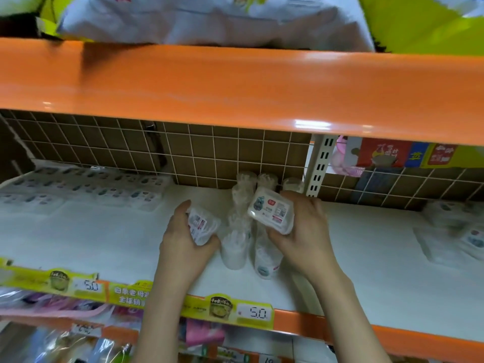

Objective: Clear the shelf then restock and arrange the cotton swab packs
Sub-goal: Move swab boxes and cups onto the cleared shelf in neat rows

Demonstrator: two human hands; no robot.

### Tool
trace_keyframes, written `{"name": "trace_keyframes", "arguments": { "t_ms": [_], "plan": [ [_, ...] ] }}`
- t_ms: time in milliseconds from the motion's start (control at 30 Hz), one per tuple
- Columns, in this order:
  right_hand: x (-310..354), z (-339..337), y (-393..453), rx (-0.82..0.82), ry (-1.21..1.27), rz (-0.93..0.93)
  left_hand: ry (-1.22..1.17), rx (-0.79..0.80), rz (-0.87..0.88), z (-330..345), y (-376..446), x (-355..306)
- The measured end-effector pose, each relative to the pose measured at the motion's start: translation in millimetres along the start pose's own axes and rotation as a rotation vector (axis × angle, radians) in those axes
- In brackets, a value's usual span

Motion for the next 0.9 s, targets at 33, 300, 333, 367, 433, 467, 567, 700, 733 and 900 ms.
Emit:
{"name": "trace_keyframes", "arguments": {
  "t_ms": [33,300,333,367,433,467,567,700,733,900],
  "plan": [
    [7,4,2,-0.007,0.000,-0.014,-0.008,-0.007,-0.006,-4,2,5],
    [72,50,19,-0.111,0.007,0.024,-0.041,0.030,-0.006,-58,47,51],
    [83,59,20,-0.121,0.001,0.024,-0.028,0.037,-0.008,-68,53,59],
    [99,72,21,-0.125,-0.011,0.014,-0.012,0.036,0.001,-83,61,71],
    [118,88,19,-0.119,-0.050,-0.007,0.050,0.011,0.044,-101,71,85],
    [130,98,18,-0.119,-0.066,-0.019,0.086,0.011,0.062,-112,76,94],
    [162,121,15,-0.119,-0.113,-0.026,0.162,0.040,0.063,-135,89,124],
    [185,139,10,-0.135,-0.132,-0.047,0.246,0.058,0.099,-152,92,141],
    [188,142,9,-0.128,-0.123,-0.050,0.270,0.077,0.087,-152,91,146],
    [188,153,2,-0.035,-0.108,-0.045,0.233,0.227,0.061,-139,81,157]
  ]
}}
Point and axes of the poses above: each hand's wrist, its own y-axis towards the middle knuckle, its own z-axis out of the palm, x = y × z, the point moved 9 cm from there along y, towards the middle knuckle, and after that the axes turned 2 degrees about -x, right-handed, at the moved point
